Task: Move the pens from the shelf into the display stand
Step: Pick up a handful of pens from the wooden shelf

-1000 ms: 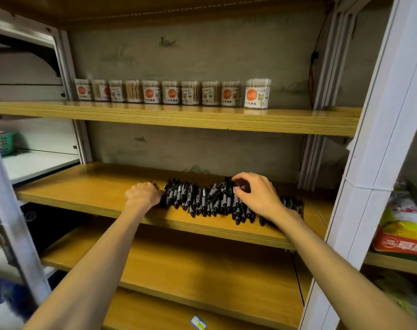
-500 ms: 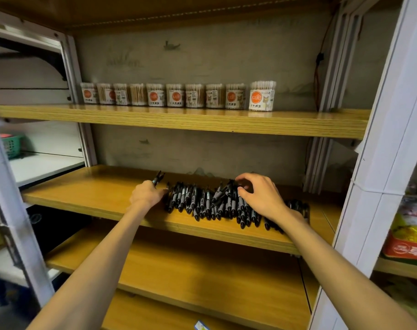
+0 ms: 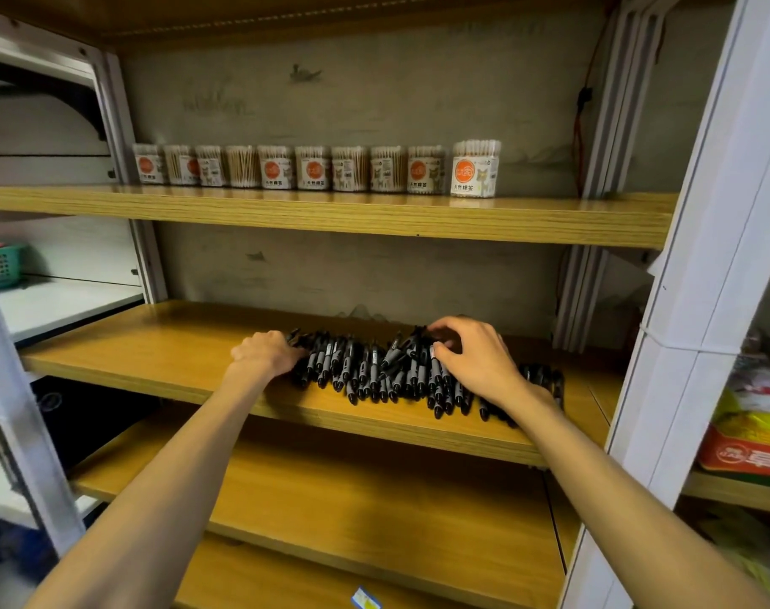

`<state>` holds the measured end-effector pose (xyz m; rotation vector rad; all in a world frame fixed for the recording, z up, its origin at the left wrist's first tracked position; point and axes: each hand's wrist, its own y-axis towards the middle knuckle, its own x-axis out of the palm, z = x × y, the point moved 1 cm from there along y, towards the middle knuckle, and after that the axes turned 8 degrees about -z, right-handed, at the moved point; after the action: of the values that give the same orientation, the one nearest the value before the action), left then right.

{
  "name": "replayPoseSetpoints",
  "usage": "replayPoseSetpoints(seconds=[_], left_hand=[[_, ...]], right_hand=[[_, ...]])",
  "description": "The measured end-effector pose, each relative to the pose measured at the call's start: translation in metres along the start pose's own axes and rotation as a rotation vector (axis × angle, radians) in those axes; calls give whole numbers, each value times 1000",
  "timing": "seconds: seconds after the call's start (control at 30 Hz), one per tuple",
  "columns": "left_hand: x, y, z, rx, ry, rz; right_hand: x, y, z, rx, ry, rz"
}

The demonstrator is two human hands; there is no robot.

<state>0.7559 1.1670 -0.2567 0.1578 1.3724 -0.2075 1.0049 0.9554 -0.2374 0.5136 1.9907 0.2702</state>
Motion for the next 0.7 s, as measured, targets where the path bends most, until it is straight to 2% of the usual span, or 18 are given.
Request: replayPoseSetpoints(seconds=[0.17, 0.3, 0.37, 0.57, 0.7], left_hand=[[-7, -1, 1, 13, 69, -64], [-6, -4, 0, -28, 21, -4], [-7, -3, -4, -27, -80, 3], [-9, -1, -15, 33, -523, -133], [-5, -10, -10, 86, -574, -91]], right_hand=[[0, -1, 0, -2, 5, -8], [-4, 0, 0, -5, 4, -6], [-6, 1, 0, -6, -4, -7], [-7, 3, 1, -11, -4, -7], [-1, 5, 1, -11, 3, -23]])
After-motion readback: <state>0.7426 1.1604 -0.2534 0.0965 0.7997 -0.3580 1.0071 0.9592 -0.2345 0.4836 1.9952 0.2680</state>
